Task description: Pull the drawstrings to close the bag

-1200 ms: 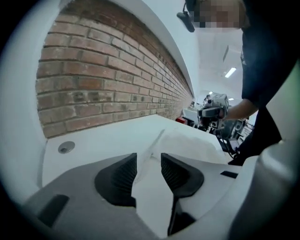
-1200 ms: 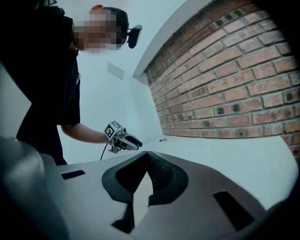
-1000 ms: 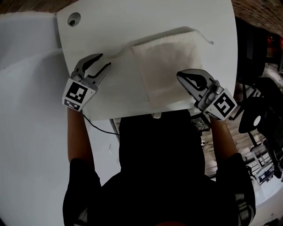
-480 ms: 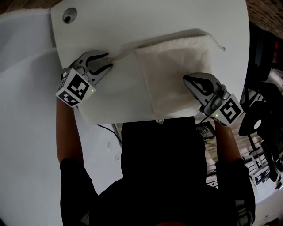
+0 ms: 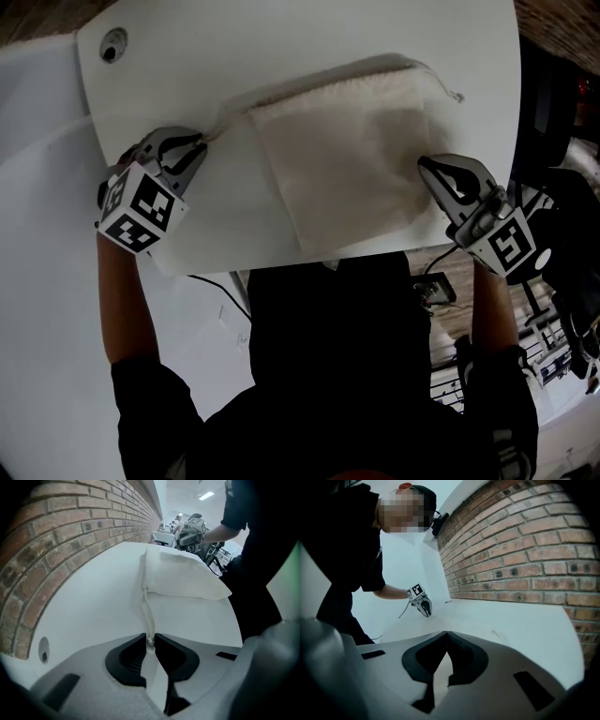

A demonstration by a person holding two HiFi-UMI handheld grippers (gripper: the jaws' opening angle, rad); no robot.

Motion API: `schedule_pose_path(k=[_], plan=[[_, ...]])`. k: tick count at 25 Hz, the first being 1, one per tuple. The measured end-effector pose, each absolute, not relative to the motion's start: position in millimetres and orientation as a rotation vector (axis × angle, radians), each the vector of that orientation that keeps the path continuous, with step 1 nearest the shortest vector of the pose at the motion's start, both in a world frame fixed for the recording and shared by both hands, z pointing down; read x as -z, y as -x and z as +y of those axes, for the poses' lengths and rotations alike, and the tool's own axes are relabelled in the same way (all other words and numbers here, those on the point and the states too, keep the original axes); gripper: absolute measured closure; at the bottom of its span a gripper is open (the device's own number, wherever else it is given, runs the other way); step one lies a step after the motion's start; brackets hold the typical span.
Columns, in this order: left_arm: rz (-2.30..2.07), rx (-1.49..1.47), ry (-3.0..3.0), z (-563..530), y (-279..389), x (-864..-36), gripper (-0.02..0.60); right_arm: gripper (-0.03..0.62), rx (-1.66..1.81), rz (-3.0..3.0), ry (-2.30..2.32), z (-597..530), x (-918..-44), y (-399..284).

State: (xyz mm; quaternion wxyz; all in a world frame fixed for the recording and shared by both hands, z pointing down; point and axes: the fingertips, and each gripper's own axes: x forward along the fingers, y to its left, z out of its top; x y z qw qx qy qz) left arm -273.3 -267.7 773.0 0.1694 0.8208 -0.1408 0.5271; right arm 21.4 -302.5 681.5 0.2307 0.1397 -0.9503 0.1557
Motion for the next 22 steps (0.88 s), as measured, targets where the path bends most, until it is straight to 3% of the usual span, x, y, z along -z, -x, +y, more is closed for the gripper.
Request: schedule_pose_path(k=[4, 6, 14, 19, 22], plan=[[-0.365, -1.498, -2.33, -273, 275, -769, 0.515, 0.573, -0.247, -2.487, -0.486, -343, -682, -71], [-0.371, -1.49, -2.358, -277, 276, -769, 0.515, 0.523, -0.246, -2.42, -0.516, -364, -687, -92], [-0.415, -1.421, -2.319, -283, 269, -793, 0.526, 0.453, -0.094, -2.268, -0.269, -396, -755, -101], [-0.461, -1.305, -2.3, -285, 271, -807, 0.534, 0.456, -0.02, -2.282, -0.085, -399, -784, -94], [-0.485, -1.337, -2.295, -282, 272, -794, 0.534, 0.503, -0.092, -2.298, -0.035, -395, -773, -92]])
